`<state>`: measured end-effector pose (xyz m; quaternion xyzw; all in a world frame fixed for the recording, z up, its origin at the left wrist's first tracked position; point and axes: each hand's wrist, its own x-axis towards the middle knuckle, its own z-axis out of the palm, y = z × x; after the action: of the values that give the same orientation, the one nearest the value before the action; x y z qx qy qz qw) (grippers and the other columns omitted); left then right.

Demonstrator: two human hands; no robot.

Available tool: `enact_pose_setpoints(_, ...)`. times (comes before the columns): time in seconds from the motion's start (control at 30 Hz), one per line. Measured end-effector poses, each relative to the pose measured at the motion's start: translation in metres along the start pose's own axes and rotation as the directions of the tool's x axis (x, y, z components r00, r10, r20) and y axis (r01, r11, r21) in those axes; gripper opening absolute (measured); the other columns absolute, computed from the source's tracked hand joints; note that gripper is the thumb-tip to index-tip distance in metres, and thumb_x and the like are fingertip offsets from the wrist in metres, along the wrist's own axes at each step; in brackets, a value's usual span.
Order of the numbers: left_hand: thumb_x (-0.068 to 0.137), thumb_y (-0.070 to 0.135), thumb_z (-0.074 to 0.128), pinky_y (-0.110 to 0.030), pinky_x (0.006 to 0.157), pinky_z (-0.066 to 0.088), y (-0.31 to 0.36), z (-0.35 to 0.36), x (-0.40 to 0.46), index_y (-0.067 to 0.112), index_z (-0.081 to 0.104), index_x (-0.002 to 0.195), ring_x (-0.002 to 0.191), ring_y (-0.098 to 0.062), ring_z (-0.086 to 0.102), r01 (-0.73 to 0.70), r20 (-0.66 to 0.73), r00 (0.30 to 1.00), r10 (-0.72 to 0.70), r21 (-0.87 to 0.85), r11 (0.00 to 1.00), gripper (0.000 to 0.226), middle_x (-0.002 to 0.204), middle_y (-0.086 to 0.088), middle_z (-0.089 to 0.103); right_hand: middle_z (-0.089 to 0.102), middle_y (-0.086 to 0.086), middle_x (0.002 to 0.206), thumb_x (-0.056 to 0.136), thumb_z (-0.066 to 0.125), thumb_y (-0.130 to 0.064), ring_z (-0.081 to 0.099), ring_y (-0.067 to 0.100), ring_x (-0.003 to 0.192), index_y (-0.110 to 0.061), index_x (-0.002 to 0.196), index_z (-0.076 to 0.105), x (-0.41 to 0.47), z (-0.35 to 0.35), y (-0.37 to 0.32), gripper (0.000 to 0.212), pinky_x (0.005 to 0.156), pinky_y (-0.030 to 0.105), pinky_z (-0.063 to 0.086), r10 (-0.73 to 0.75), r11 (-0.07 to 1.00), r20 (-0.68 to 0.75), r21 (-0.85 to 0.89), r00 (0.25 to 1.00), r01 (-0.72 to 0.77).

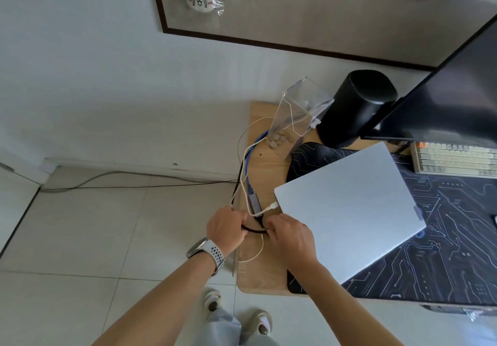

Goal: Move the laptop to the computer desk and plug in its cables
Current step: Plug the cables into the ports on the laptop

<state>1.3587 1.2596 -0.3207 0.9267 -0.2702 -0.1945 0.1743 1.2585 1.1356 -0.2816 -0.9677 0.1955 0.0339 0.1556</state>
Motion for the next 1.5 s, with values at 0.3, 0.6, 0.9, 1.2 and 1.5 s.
enact_pose_setpoints(0.3,0.081,0.012,0.067,-0.027,0.053,0.043,-0.020,-0.001,0.000,0.019,0.060,0.081,0.074,-0.021,0.055,-0.034,0.010,0.999,0.034,0.000,0.999,0.010,0.094,0.000,0.048,0.054,0.004,0.111,0.094,0.042,-0.009,0.063,0.026,0.086,-0.012,0.103,0.062,0.009,0.018,-0.021,0.023,0.064,0.031,0.045,0.069,0.991,0.222,-0.126,0.973,-0.042)
enact_pose_setpoints(0.6,0.081,0.014,0.064,-0.027,0.059,0.038,-0.028,-0.009,0.010,0.021,0.059,0.092,0.106,-0.020,0.042,0.004,0.059,0.998,0.002,-0.103,0.995,0.014,0.110,0.002,0.045,0.062,0.004,0.096,0.089,0.049,-0.001,0.056,0.023,0.094,-0.012,0.097,0.064,0.010,0.019,-0.020,0.021,0.066,0.029,0.044,0.069,0.987,0.202,-0.157,0.977,-0.038)
enact_pose_setpoints(0.9,0.086,0.015,0.060,-0.031,0.063,0.049,-0.041,-0.015,0.016,0.018,0.055,0.097,0.072,-0.015,0.061,0.442,0.239,0.897,-0.371,-0.477,0.760,0.013,0.087,-0.003,0.068,0.053,0.002,0.078,0.088,0.047,0.000,0.050,0.021,0.068,-0.011,0.088,0.062,0.013,0.019,-0.022,0.019,0.059,0.028,0.040,0.013,0.986,0.269,-0.164,0.963,0.033)
enact_pose_setpoints(1.2,0.081,0.004,0.057,-0.037,0.061,0.052,-0.041,-0.018,0.012,0.014,0.064,0.076,0.072,-0.026,0.067,0.480,0.221,0.858,-0.464,-0.666,0.571,0.013,0.079,-0.010,0.071,0.063,0.005,0.083,0.086,0.050,-0.003,0.061,0.025,0.073,-0.012,0.086,0.062,0.019,0.012,-0.027,0.016,0.058,0.030,0.045,-0.008,0.982,0.314,-0.176,0.949,0.067)
enact_pose_setpoints(1.5,0.097,0.003,0.047,-0.026,0.053,0.050,-0.029,-0.029,-0.010,0.003,0.067,0.095,0.047,-0.017,0.054,0.521,0.477,0.853,-0.213,-0.752,0.403,0.020,0.061,-0.014,0.059,0.067,0.007,0.089,0.092,0.050,-0.023,0.064,0.028,0.082,-0.017,0.094,0.063,0.026,0.017,-0.041,0.015,0.063,0.032,0.046,-0.052,0.996,0.271,-0.054,0.961,0.069)
